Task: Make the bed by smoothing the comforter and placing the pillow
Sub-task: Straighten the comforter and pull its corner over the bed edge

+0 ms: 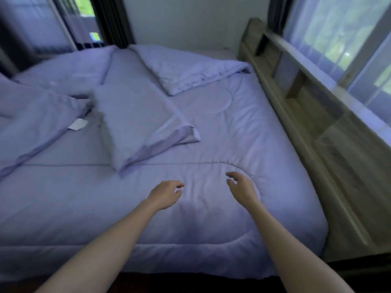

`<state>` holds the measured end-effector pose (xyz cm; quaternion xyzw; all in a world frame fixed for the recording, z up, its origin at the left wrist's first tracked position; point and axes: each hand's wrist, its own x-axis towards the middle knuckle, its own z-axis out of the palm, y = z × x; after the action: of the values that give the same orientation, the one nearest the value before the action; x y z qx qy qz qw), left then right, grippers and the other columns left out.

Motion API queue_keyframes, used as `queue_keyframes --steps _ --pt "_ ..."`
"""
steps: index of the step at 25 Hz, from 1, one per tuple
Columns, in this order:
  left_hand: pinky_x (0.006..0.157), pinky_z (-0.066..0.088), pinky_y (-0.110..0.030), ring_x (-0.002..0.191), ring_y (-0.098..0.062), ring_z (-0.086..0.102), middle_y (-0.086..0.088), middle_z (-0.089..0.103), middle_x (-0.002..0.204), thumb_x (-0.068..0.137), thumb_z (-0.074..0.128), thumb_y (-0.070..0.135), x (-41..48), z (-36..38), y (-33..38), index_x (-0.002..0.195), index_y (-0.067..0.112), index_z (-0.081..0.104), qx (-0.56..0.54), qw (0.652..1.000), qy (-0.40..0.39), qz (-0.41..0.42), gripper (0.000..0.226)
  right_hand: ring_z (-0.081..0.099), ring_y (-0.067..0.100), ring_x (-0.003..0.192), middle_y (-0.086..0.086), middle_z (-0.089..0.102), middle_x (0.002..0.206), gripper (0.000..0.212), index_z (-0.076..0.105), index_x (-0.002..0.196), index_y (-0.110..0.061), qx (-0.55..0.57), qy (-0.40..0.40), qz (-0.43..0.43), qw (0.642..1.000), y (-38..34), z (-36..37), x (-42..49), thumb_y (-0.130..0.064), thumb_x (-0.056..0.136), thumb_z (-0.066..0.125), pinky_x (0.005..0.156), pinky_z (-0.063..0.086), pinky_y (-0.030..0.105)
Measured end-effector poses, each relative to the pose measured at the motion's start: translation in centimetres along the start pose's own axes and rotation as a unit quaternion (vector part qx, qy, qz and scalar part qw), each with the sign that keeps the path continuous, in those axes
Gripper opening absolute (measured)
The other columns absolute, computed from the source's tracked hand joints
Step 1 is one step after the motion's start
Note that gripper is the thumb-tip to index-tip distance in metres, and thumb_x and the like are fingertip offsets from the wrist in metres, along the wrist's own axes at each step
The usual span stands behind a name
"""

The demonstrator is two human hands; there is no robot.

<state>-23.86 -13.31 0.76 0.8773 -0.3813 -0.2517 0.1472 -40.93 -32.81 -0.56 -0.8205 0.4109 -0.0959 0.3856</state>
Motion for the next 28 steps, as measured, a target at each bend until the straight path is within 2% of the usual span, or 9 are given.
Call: queue_keyframes --steps 3,6,8,10,16,18,20,24,28 --pt "0.086 0.050 -0.026 0.101 -0.013 0.064 0.007 0.070 0.113 0.091 0.054 0.025 -2.1 -5.8 -2.0 0.111 0.025 0.067 -0.130 0.986 0.101 -0.027 0.023 0.065 0.013 0.096 0.000 0.072 0.102 0.021 0.070 0.105 -0.016 0.106 -0.017 -0.099 0.989 -9.9 2.4 0.1 -0.014 0.090 0.056 0.081 0.043 0.019" --pt "0.071 0.046 -0.018 0.086 -0.014 0.065 0.002 0.072 0.097 0.091 0.056 0.017 -5.5 -11.8 -5.0 0.100 0.018 0.069 -0.237 0.948 0.211 -0.034 0.016 0.067 0.012 0.088 -0.007 0.072 0.087 0.019 0.071 0.088 -0.025 0.206 -0.061 -0.170 0.962 -19.1 5.2 -0.7 -0.014 0.089 0.055 0.079 0.050 0.027" --pt "0.067 0.047 -0.018 0.077 -0.013 0.066 0.001 0.071 0.088 0.093 0.053 0.012 -8.6 -15.0 -7.7 0.092 0.019 0.067 -0.301 0.917 0.257 -0.040 0.016 0.067 0.014 0.084 -0.003 0.072 0.084 0.023 0.070 0.082 -0.025 0.281 -0.100 -0.208 0.931 -24.3 7.4 -1.9 -0.010 0.089 0.054 0.077 0.051 0.034" --pt "0.065 0.046 -0.021 0.073 -0.011 0.066 0.002 0.070 0.086 0.095 0.049 0.012 -12.4 -17.7 -11.6 0.088 0.022 0.065 -0.354 0.886 0.294 -0.054 0.020 0.066 0.017 0.080 0.002 0.070 0.082 0.022 0.068 0.080 -0.020 0.348 -0.135 -0.211 0.903 -29.4 10.4 -3.6 -0.008 0.091 0.053 0.074 0.051 0.037" --pt "0.067 0.045 -0.023 0.073 -0.010 0.064 0.007 0.069 0.083 0.097 0.043 0.012 -23.9 -24.6 -23.5 0.085 0.026 0.064 -0.398 0.827 0.392 -0.065 0.028 0.064 0.015 0.073 0.003 0.068 0.082 0.021 0.066 0.083 -0.017 0.458 -0.194 -0.245 0.832 -43.2 20.1 -10.9 -0.009 0.094 0.050 0.067 0.052 0.031" --pt "0.068 0.046 -0.025 0.072 -0.011 0.063 0.005 0.069 0.083 0.097 0.043 0.010 -26.8 -26.7 -26.5 0.084 0.025 0.064 -0.393 0.819 0.414 -0.057 0.029 0.063 0.015 0.071 0.002 0.068 0.079 0.021 0.067 0.084 -0.018 0.481 -0.200 -0.253 0.816 -46.6 22.5 -13.0 -0.010 0.094 0.050 0.064 0.051 0.029" --pt "0.068 0.047 -0.023 0.070 -0.011 0.062 0.004 0.068 0.081 0.097 0.044 0.008 -28.7 -28.2 -29.2 0.085 0.024 0.065 -0.385 0.816 0.428 -0.053 0.029 0.062 0.014 0.070 0.002 0.067 0.078 0.018 0.067 0.086 -0.018 0.475 -0.207 -0.262 0.814 -49.1 25.0 -14.2 -0.013 0.093 0.051 0.061 0.051 0.026" --pt "0.064 0.047 -0.015 0.068 -0.004 0.064 0.005 0.068 0.084 0.096 0.044 0.007 -29.3 -29.3 -33.7 0.091 0.021 0.064 -0.347 0.840 0.411 -0.071 0.026 0.061 0.014 0.068 0.004 0.065 0.078 0.016 0.067 0.089 -0.017 0.446 -0.207 -0.250 0.834 -51.5 30.2 -14.3 -0.013 0.091 0.052 0.058 0.049 0.023" --pt "0.055 0.043 -0.004 0.072 -0.009 0.064 0.000 0.069 0.088 0.094 0.045 0.005 -27.2 -30.6 -38.6 0.094 0.017 0.066 -0.311 0.864 0.385 -0.091 0.024 0.059 0.012 0.062 0.003 0.063 0.074 0.016 0.066 0.090 -0.012 0.442 -0.186 -0.211 0.852 -52.4 35.4 -12.3 -0.008 0.091 0.050 0.055 0.047 0.019"
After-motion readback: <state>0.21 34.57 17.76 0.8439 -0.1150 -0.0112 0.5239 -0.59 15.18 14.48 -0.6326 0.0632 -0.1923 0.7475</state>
